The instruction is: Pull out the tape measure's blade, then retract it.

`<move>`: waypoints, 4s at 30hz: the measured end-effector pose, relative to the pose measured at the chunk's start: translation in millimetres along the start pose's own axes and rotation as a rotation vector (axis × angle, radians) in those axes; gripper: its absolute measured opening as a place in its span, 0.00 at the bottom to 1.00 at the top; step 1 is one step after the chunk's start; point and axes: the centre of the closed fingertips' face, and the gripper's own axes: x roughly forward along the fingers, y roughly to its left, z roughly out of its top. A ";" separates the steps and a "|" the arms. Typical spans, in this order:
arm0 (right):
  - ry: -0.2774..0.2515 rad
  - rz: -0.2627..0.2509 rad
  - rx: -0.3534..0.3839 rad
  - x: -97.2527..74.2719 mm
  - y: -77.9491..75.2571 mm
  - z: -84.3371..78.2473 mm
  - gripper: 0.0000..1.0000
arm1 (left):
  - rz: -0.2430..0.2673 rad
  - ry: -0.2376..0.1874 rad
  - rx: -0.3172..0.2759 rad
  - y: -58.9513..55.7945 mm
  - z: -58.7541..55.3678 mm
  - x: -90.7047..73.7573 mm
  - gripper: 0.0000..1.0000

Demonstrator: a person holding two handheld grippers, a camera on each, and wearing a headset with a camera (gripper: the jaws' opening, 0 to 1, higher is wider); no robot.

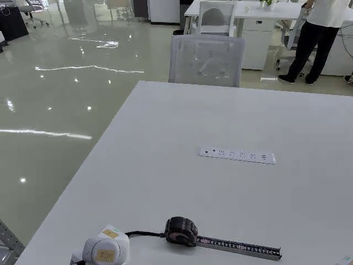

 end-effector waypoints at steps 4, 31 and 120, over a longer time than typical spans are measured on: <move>-0.013 -0.007 0.015 -7.3 -3.3 7.3 1.00 | 0.015 -0.002 -0.007 0.3 2.2 -4.3 1.00; -0.014 -0.016 -0.042 -60.0 15.0 1.1 1.00 | 0.025 -0.005 -0.029 -16.0 -10.0 -55.0 1.00; 0.180 0.064 -0.223 37.0 -50.8 -28.1 0.90 | 0.136 -0.031 -0.082 -16.5 22.8 69.4 0.93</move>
